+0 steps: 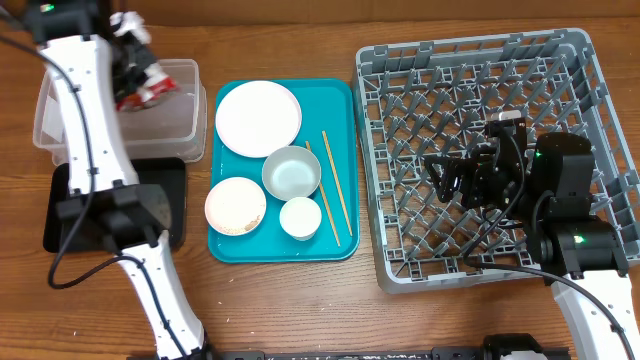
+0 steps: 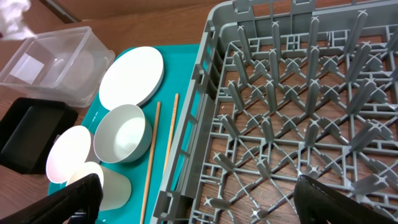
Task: Sort waste into correct bins and load items into the dishwasher
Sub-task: 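Carry the tissue and wrapper left and drop into the clear bin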
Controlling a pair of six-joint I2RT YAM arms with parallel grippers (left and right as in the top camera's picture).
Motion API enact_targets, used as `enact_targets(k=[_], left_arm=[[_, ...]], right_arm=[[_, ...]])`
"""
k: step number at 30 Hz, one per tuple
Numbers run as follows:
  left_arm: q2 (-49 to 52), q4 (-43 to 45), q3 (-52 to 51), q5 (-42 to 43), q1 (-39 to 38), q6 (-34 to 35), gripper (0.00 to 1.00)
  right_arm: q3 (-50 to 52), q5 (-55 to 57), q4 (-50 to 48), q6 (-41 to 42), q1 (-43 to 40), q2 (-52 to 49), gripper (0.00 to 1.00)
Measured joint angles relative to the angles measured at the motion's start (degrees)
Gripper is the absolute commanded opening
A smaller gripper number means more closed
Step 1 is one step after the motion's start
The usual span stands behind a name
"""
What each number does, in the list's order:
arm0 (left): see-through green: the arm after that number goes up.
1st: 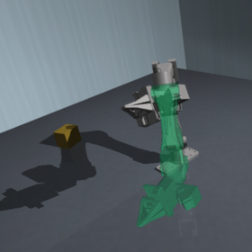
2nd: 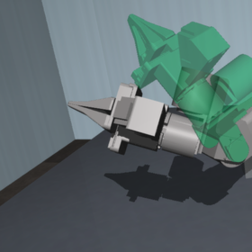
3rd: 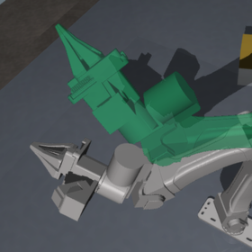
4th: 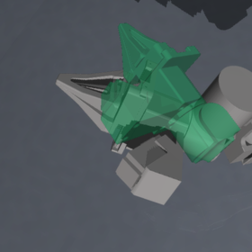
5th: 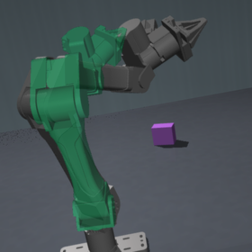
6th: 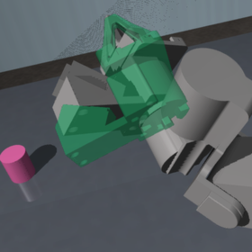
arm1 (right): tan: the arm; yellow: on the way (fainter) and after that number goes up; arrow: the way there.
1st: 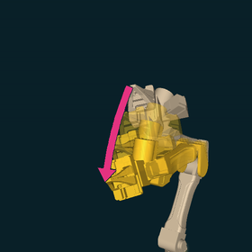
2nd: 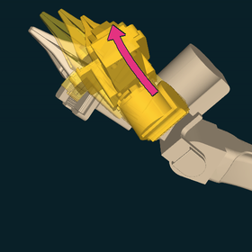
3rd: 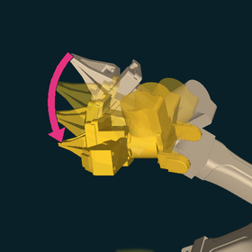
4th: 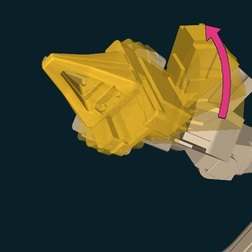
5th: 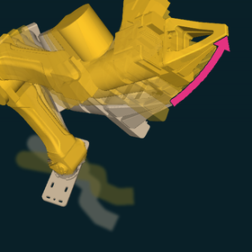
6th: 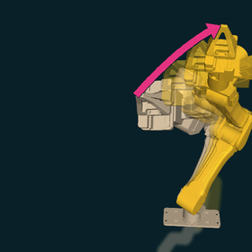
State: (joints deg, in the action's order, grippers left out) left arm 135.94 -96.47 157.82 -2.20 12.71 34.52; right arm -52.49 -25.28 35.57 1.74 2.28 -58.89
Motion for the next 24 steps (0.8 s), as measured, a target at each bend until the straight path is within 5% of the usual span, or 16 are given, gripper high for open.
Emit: enact_targets(k=[6,9,13,15,24], left_arm=[[-0.02,0.9,-6.34,-2.8,4.7,12.35,0.05],[-0.04,4.02,-10.45,-3.78,5.07,16.46,0.15],[-0.04,10.84,-16.2,-4.39,5.01,19.52,0.57],[-0.04,12.35,-17.38,-4.5,5.01,20.44,0.68],[-0.04,13.33,-17.18,-4.26,5.01,18.08,0.72]], right_arm=[[0.0,0.0,-0.02,0.0,0.0,0.0,1.0],[0.0,0.0,0.0,0.0,0.0,0.0,1.0],[0.0,0.0,-0.04,0.02,0.0,0.0,1.0],[0.0,0.0,0.02,0.0,0.0,0.0,1.0],[0.0,0.0,0.0,0.0,0.02,0.0,1.0]])
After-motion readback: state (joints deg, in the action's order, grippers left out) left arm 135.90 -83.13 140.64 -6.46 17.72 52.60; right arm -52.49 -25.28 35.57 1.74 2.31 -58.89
